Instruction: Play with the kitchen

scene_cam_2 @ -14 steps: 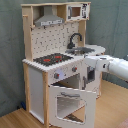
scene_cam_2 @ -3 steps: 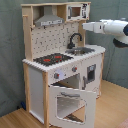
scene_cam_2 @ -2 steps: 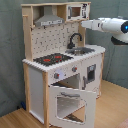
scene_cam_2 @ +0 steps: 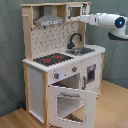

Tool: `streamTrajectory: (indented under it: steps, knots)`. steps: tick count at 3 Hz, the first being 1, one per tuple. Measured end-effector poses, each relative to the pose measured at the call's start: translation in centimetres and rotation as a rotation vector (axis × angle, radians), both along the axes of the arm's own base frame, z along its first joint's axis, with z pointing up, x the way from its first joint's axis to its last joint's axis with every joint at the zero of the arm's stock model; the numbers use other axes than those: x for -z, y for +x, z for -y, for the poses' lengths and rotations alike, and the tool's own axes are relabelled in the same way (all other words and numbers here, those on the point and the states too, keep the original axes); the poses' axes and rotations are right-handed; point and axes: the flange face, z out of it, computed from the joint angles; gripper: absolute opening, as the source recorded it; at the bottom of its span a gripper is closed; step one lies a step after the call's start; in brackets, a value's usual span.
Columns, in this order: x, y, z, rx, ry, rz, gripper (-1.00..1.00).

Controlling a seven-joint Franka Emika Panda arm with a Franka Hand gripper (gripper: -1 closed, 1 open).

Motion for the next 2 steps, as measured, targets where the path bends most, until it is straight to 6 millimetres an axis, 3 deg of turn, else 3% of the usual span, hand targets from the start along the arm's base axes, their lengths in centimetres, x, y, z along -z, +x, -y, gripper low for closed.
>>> streamTrajectory:
  steps: [2]
  knots:
    - [-1.3, 4.6, 3.9, 0.081, -0.066, -0.031, 1.00]
